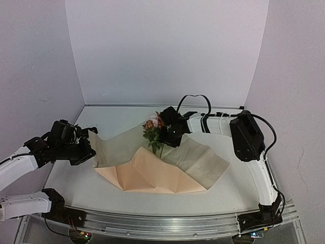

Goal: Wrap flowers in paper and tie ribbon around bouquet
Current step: Adjust the fake flower on the 1/4-folded wrapping paper, then fold the 1/4-folded wrapping paper at the center of the board.

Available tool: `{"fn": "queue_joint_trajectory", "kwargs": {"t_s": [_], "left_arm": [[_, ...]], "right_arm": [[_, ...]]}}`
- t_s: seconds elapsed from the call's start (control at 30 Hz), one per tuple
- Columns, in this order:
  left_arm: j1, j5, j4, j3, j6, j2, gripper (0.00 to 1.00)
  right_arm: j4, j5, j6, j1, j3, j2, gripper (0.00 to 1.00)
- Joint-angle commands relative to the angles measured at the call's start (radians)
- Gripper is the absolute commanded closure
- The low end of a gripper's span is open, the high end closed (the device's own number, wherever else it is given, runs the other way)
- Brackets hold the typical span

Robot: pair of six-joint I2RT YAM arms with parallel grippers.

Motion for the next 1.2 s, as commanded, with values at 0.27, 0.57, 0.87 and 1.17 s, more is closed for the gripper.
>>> {"fn": "queue_joint_trajectory", "kwargs": {"t_s": [0.27,0.57,0.87,1.17], "left_arm": [[0.003,-0.03,-0.005,0.022,-0.021,-0.004,1.0],[0.003,-0.041,-0.001,0.02,-0.045,0.015,1.0],[0.003,-0.068,-0.003,0.03,-0.056,0.03,1.0],[0.001,0.111,0.224,0.056,0.054,0.007,1.0]], "right_arm": [[0.07,-0.196,-0.079,-0.004,-0.013,-0.085,0.26],[0.121,-0.355,-0.107,-0.03,-0.078,-0.163,0.11],[0.121,-0.448,-0.145,-0.057,-0.203,-0.237,0.08],[0.12,-0.344,-0.169,-0.048,-0.421,-0.4,0.17]]}}
